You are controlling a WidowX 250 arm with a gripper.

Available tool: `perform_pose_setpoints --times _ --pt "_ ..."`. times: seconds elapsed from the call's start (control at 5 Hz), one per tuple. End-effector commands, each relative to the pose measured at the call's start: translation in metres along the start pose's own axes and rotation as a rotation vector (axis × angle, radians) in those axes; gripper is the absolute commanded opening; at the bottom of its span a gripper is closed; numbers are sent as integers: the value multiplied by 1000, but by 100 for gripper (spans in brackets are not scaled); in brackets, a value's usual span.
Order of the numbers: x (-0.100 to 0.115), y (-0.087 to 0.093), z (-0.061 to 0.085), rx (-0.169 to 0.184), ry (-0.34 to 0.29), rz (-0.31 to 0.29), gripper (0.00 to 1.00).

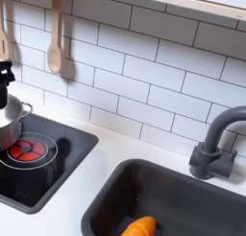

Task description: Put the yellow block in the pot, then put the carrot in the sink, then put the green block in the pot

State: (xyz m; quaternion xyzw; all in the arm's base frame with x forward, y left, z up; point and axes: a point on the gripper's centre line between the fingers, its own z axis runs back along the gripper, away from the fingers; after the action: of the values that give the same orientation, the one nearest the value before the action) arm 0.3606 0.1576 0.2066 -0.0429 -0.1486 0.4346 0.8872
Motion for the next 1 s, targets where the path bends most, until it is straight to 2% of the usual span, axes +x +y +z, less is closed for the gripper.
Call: perform_pose_setpoints --times 0.0,0.2,0.4,0.6,0.8 --pt "-5 -4 1 2 8 -36 100" --pt "-3 -3 1 1 8 -34 100" --pt "-4 -2 6 -13 -11 -57 100" --pt "-5 -1 -4 1 11 -56 100" --pt "-5 -2 -3 -1 8 -56 100"
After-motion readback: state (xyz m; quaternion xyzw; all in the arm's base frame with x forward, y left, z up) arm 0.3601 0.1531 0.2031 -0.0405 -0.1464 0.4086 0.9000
